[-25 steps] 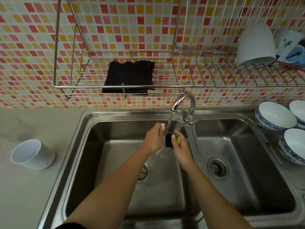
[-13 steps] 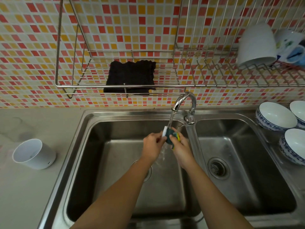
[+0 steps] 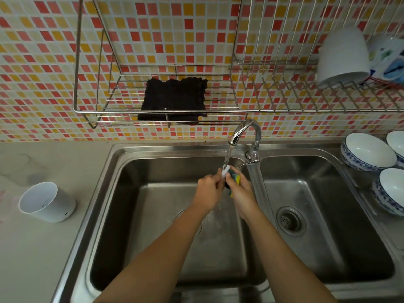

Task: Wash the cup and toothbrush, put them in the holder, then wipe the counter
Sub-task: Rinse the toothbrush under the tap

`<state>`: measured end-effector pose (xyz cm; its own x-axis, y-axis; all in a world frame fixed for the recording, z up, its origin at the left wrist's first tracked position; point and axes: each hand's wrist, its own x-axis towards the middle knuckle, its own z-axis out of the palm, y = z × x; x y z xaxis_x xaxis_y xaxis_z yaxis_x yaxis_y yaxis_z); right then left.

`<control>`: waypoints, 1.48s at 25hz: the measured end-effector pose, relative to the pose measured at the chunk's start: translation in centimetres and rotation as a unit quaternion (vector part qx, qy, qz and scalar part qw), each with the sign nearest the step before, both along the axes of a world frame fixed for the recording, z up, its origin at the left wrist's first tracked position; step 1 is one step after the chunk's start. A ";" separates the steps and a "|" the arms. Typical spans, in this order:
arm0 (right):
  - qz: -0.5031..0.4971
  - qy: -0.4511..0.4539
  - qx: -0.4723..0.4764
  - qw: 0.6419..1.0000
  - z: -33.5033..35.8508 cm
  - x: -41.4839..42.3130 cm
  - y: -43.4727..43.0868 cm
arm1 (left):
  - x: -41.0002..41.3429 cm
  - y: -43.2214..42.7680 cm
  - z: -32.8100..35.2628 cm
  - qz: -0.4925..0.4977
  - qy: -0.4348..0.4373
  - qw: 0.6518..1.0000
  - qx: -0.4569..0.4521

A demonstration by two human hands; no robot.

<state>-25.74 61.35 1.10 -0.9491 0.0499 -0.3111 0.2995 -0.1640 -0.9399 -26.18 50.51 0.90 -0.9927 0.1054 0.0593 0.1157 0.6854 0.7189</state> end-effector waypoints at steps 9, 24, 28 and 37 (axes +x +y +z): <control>0.049 0.087 0.245 0.964 0.9 1.1 -0.6 | 0.5 0.1 0.6 0.026 0.037 0.999 -0.017; 0.287 0.250 0.534 0.755 -0.8 1.2 3.5 | 0.1 -1.3 0.1 0.053 -0.189 0.930 0.311; 0.278 0.254 0.559 0.738 -0.7 1.4 3.9 | 0.2 -1.4 0.0 0.053 -0.194 0.924 0.325; 0.232 0.265 0.556 0.753 -2.0 2.4 2.6 | -0.6 -0.9 0.1 0.078 -0.174 0.928 0.321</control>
<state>-23.35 63.91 -0.87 -0.9211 -0.3746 0.1063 -0.3826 0.8198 -0.4261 -26.76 49.61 1.04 -0.9637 0.0129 -0.2667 -0.2644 0.0929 0.9599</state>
